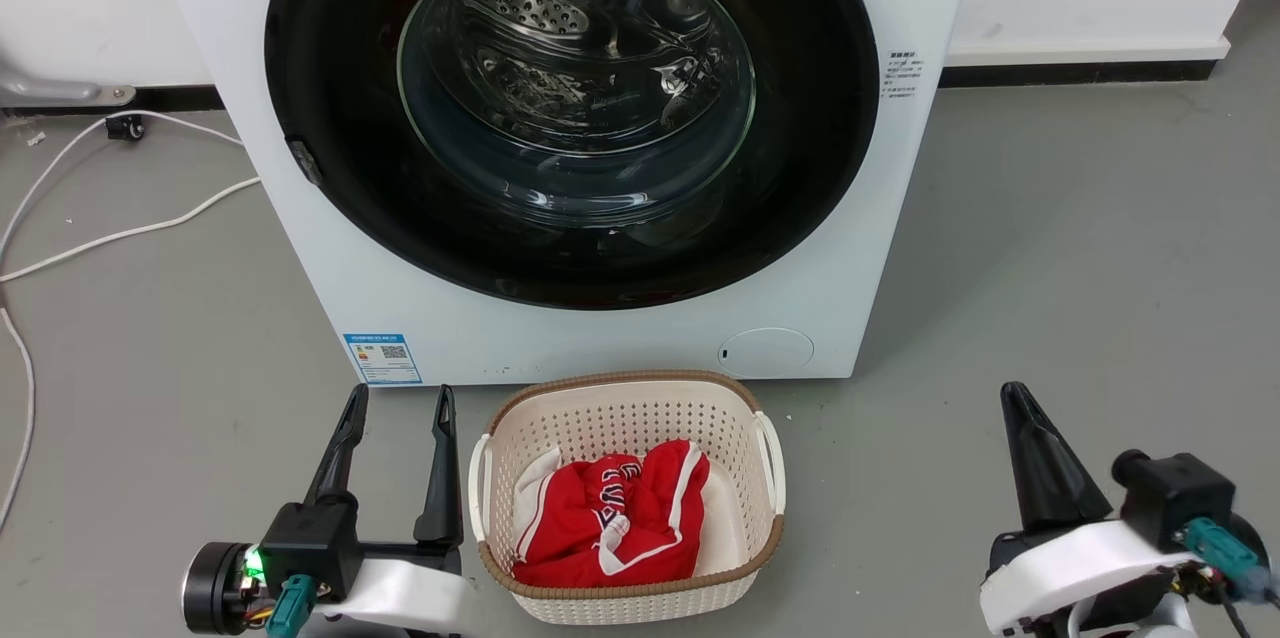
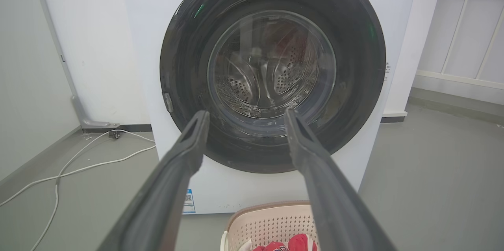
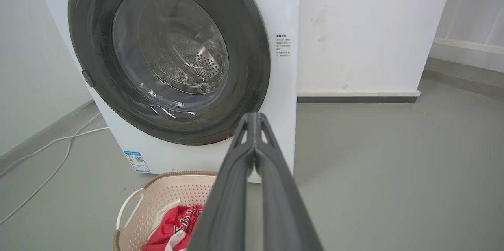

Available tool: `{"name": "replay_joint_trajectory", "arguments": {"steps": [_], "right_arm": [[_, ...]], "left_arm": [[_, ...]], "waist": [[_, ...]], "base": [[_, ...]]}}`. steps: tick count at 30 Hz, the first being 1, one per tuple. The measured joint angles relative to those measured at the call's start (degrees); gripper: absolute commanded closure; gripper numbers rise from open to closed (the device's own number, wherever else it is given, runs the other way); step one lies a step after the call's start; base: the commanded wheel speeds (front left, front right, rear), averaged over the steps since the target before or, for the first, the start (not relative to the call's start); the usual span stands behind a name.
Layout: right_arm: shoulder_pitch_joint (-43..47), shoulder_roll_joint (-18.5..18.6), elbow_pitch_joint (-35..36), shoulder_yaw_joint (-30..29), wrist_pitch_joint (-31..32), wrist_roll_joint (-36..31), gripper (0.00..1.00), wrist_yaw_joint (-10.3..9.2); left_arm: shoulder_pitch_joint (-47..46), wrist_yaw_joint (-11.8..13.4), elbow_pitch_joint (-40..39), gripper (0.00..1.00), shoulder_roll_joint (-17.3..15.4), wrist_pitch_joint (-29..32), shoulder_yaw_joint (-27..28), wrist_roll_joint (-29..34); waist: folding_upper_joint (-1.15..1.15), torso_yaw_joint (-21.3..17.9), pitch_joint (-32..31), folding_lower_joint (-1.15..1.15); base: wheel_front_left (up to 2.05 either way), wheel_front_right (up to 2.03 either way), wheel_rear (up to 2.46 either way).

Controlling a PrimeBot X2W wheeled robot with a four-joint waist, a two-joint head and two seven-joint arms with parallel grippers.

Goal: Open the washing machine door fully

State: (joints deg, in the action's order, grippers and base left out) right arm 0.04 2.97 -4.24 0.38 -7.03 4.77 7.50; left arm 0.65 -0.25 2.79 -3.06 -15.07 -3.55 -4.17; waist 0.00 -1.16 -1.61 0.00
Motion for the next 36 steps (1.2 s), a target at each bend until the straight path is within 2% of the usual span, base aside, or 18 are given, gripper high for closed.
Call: {"name": "replay_joint_trajectory", "arguments": {"steps": [2, 11, 16, 20, 24, 30, 36], "right_arm": [[-0.01, 0.0, -0.48, -0.04, -0.02, 4.17, 1.0, 0.0], [-2.71, -0.01, -6.05, 1.41, -3.07, 44.54, 1.0, 0.0], [-5.88, -0.07, -7.16, 1.71, -5.09, 74.83, 1.0, -0.01], [-9.67, -0.08, -7.71, -0.44, -5.04, 87.77, 1.0, -0.01], [-15.1, 0.69, -9.81, -3.21, -2.91, 93.29, 1.0, -0.01], [-26.88, 6.14, -18.39, -3.55, 1.64, 97.92, 1.0, -0.01], [-39.57, 11.99, -29.75, -0.16, 6.55, 98.55, 1.0, -0.02]], "left_arm": [[0.0, 0.0, -0.01, 0.0, 0.02, 0.0, 0.03, 0.07], [-0.03, -0.08, -0.04, 0.0, 0.09, 0.0, 0.14, -0.05], [-0.43, -0.05, -0.08, 0.0, 0.1, 0.0, 0.11, -0.33], [-0.53, 0.46, -0.34, 0.0, 0.12, 0.0, 0.1, -1.04], [-0.94, 0.76, -0.89, 0.0, 0.12, 0.0, 0.09, -1.25], [-3.19, 0.4, -1.81, 0.0, 0.15, 0.0, -0.01, -1.36], [-5.44, -0.1, -2.16, 0.0, 0.16, 0.0, -0.25, -1.04]], "waist": [[0.0, 0.01, 0.01, 0.0], [0.0, 0.39, 0.34, 0.0], [0.0, 0.71, 0.74, 0.0], [0.0, 0.49, 1.32, 0.0], [0.0, 0.05, 2.39, 0.0], [0.0, -0.3, 5.16, 0.0], [0.0, 0.03, 8.06, 0.01]], "base": [[0.0, 0.0, 0.0], [0.0, 0.0, 0.0], [0.0, 0.0, 0.0], [0.0, 0.0, 0.0], [0.0, 0.0, 0.0], [0.0, 0.0, 0.0], [0.0, 0.0, 0.0]]}}
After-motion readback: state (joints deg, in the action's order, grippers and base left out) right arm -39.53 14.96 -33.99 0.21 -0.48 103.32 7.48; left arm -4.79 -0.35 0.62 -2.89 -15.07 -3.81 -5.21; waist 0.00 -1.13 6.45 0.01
